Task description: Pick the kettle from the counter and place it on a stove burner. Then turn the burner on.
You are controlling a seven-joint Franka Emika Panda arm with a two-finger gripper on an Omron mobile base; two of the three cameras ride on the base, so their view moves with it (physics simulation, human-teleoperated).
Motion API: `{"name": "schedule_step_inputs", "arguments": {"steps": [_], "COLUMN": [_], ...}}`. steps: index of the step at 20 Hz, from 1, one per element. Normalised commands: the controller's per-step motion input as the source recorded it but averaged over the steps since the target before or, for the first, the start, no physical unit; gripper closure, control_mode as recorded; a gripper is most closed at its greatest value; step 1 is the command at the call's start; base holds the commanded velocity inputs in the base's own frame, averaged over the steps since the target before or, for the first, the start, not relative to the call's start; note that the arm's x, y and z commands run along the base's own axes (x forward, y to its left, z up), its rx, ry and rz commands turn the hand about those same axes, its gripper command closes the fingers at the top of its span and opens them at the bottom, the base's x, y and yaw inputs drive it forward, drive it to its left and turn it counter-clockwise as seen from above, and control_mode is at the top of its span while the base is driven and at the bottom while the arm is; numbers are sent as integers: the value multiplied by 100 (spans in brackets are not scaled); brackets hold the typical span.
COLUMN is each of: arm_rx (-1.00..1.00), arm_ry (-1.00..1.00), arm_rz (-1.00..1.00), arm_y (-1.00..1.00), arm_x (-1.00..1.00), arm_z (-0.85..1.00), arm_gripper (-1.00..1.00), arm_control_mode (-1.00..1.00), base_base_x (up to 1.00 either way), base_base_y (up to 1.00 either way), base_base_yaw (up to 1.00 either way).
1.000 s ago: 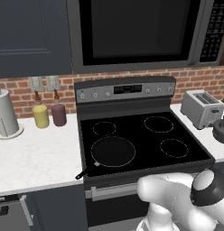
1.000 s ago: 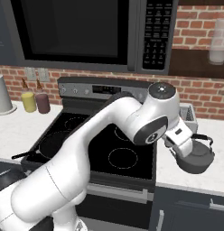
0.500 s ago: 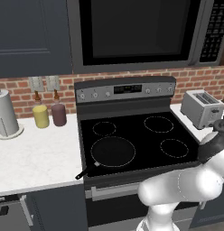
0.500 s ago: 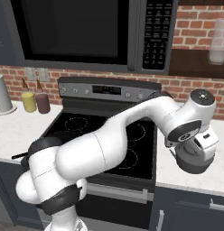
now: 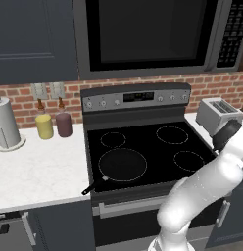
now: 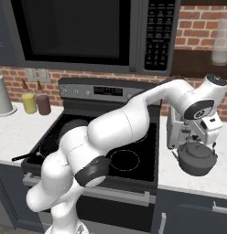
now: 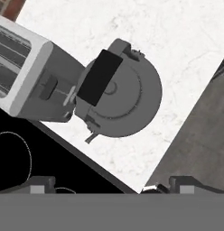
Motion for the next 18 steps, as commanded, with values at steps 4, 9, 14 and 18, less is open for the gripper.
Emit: {"name": "schedule_step_inputs", "arguments": {"steps": [4, 9, 14, 18], "arm_rx": [0, -1, 0, 0], "arm_ry": [3, 0, 0, 0], "arm_rz": [0, -2, -2, -5], "arm_y": [-11, -14, -12, -1], "arm_x": [0, 13, 37, 47], "arm_z": [-43, -50, -35, -31], "arm_gripper": [-100, -100, -100, -100], "arm_control_mode": [-100, -100, -100, -100], "base_base_x": [0, 0, 0, 0], "base_base_y": [0, 0, 0, 0], "base_base_yaw": [0, 0, 0, 0]}}
